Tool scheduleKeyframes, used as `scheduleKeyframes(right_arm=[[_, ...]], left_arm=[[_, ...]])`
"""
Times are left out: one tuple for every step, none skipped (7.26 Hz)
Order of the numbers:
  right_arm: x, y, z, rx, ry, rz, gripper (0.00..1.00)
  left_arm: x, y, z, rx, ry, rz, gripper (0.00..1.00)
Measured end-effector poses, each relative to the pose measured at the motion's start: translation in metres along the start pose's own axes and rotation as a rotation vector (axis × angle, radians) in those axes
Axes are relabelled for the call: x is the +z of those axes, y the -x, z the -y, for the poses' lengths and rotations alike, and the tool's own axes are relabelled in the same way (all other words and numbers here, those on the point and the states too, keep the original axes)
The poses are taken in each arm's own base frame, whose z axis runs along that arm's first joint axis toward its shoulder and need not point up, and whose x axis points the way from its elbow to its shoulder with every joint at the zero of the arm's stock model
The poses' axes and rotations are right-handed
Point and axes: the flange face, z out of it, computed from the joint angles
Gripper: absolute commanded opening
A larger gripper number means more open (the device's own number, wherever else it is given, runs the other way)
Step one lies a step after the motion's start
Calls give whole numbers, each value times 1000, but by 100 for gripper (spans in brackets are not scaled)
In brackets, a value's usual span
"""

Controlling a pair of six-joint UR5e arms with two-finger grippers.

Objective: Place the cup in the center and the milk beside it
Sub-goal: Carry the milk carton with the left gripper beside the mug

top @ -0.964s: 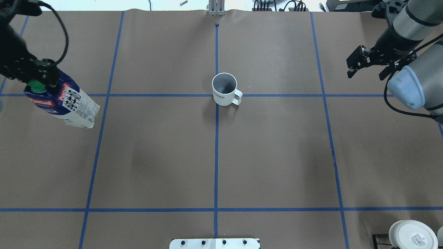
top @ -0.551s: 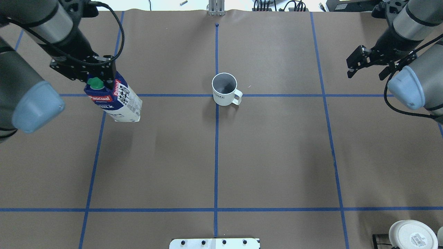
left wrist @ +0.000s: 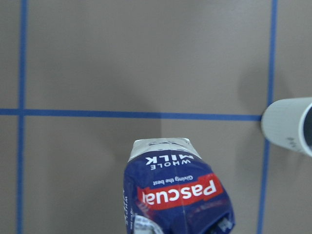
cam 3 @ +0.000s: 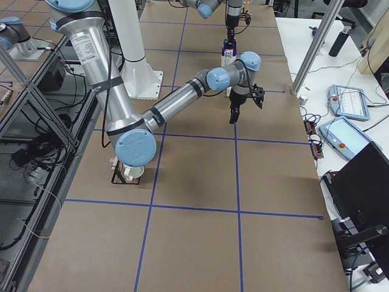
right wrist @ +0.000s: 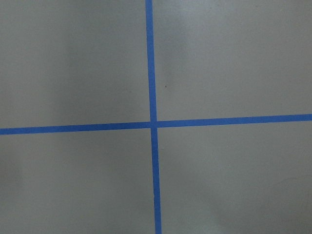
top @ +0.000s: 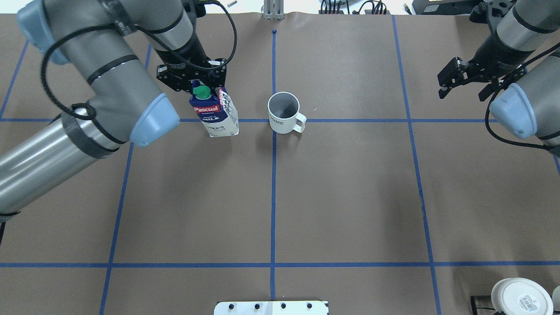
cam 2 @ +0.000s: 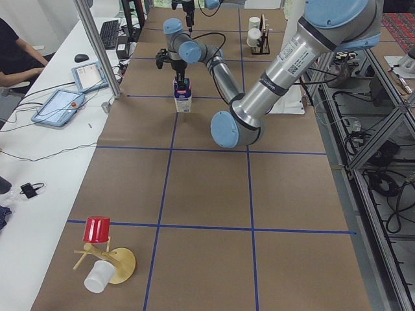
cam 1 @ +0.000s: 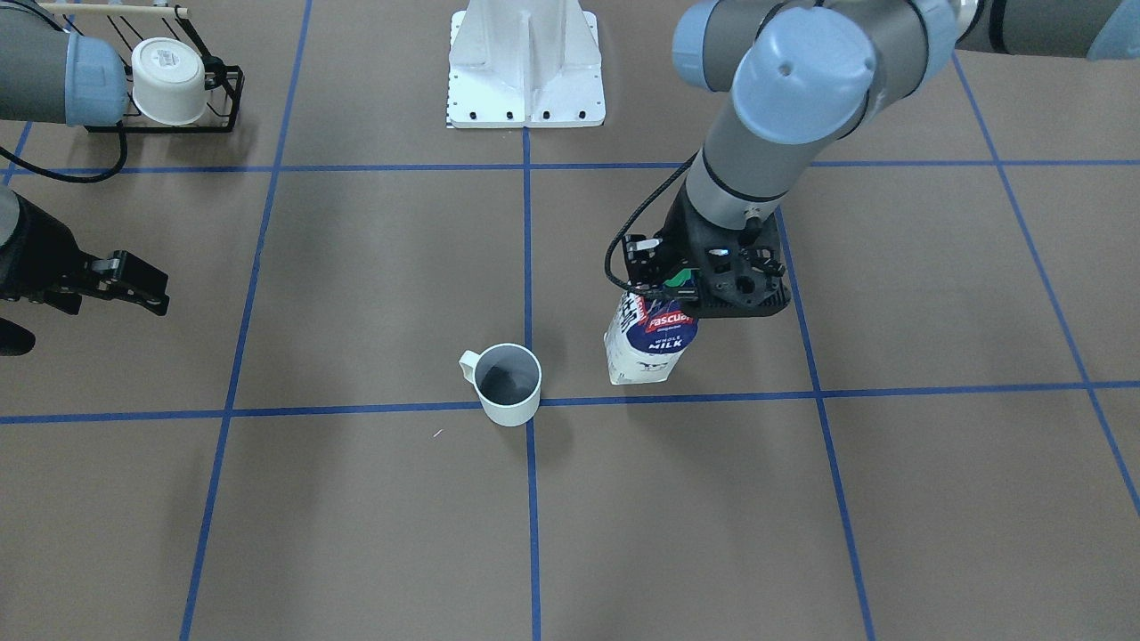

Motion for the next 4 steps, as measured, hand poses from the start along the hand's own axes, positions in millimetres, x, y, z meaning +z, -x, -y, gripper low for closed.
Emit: scheduleKeyframes(right_arm=[[0, 0, 0, -1, 0, 0, 100], [0, 1, 0, -2, -1, 1, 100], [0, 1, 0, -2, 0, 2, 100], [0, 1, 0, -2, 0, 1, 100]], left_arm=[[13, -27, 6, -12, -13, -5, 0], [23, -53, 10, -16, -16, -9, 0], [29, -69, 13, -19, -14, -8, 12], [33, -75, 13, -18, -11, -5, 51]])
